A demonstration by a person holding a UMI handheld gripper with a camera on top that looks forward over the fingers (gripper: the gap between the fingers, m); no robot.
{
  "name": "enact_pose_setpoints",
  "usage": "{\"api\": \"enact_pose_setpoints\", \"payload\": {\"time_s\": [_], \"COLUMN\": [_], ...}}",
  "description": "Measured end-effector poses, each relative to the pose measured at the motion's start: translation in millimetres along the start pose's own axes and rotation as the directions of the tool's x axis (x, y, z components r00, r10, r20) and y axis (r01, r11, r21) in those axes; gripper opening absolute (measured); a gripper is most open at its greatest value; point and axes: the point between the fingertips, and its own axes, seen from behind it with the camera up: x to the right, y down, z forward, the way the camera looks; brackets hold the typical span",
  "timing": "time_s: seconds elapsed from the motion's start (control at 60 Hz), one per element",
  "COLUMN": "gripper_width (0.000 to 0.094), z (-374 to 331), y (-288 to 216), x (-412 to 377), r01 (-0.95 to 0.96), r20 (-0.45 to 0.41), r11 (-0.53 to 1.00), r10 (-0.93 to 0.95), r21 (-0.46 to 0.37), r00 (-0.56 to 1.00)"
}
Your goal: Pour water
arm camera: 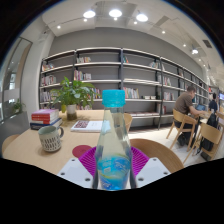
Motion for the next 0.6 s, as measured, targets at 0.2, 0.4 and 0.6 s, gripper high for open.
{"api": "enact_pose_setpoints", "payload": {"time_s": [0.2, 0.4, 0.6], "gripper_width": [0.0354, 0.0354, 0.0355], "z": [2, 19, 64], "y": [-2, -17, -54], "x": [1, 5, -24], "r01": [0.012, 0.163, 0.615], "r20": [-0.031, -0.097, -0.089], "r11": [1.0, 0.985, 0.778], "r10": [-0.013, -0.167, -0.626], "r21": [-0.01, -0.049, -0.125], "r00": [0.999, 0.981, 0.774]}}
